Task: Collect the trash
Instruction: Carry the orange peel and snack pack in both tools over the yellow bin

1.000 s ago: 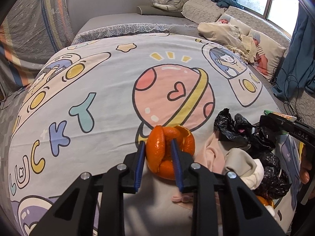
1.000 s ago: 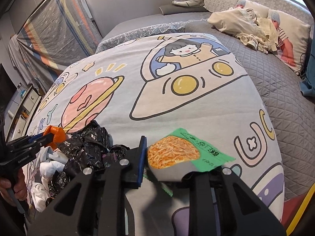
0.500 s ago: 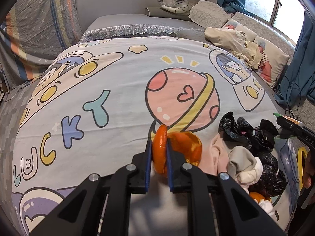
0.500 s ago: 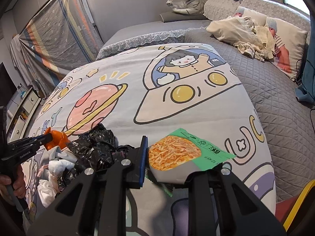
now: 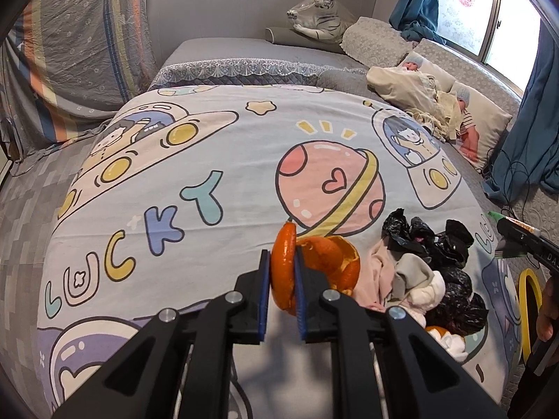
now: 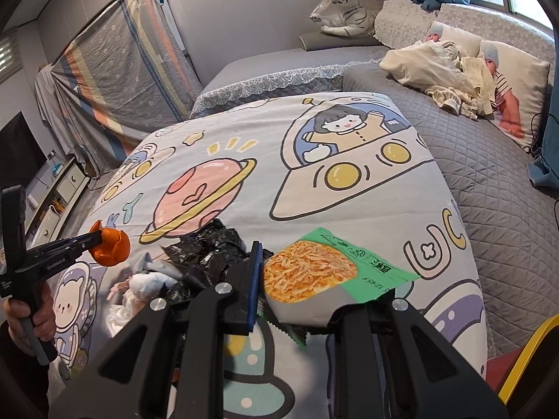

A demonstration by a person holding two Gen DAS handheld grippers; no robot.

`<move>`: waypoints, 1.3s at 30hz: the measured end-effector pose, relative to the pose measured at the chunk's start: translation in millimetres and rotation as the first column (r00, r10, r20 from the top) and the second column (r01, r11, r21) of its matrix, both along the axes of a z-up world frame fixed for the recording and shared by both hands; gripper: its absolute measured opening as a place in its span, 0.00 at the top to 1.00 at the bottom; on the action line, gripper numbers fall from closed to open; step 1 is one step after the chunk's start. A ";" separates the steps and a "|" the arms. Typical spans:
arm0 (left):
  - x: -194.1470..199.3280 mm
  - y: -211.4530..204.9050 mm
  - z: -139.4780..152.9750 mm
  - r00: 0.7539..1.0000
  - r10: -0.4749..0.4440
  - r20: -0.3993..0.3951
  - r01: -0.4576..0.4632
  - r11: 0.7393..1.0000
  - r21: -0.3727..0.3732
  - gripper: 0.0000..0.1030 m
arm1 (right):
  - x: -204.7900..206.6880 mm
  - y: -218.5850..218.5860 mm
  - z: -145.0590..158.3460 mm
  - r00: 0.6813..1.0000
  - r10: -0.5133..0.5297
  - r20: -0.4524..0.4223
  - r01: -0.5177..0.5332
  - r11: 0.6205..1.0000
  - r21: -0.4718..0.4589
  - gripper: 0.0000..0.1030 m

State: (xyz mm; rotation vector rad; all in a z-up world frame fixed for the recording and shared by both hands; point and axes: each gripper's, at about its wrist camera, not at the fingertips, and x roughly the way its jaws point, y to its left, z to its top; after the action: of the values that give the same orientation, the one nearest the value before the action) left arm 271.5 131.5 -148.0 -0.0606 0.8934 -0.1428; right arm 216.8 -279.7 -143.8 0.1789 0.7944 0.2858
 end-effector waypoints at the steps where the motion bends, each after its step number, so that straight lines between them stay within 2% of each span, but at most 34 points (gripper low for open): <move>1: -2.8 0.7 1.1 1.000 0.001 0.004 -0.001 1.000 0.000 0.89 | -2.7 -0.5 1.6 1.000 0.003 0.002 -0.003 1.000 0.002 0.82; 17: -42.0 0.7 9.3 1.000 0.004 0.015 -0.003 0.999 -0.039 0.89 | -35.6 -30.4 4.2 1.000 -0.009 -0.002 0.009 1.000 0.019 0.82; 39: -53.3 -80.9 25.7 0.989 -0.145 0.030 0.147 0.988 -0.056 0.89 | -62.9 -88.9 9.6 0.996 -0.088 0.025 0.087 0.996 0.035 0.82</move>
State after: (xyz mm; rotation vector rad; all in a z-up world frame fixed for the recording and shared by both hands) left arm 218.2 50.6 -122.3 -0.0476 0.8675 -0.3058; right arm 153.9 -368.6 -134.2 0.2409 0.7540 0.2190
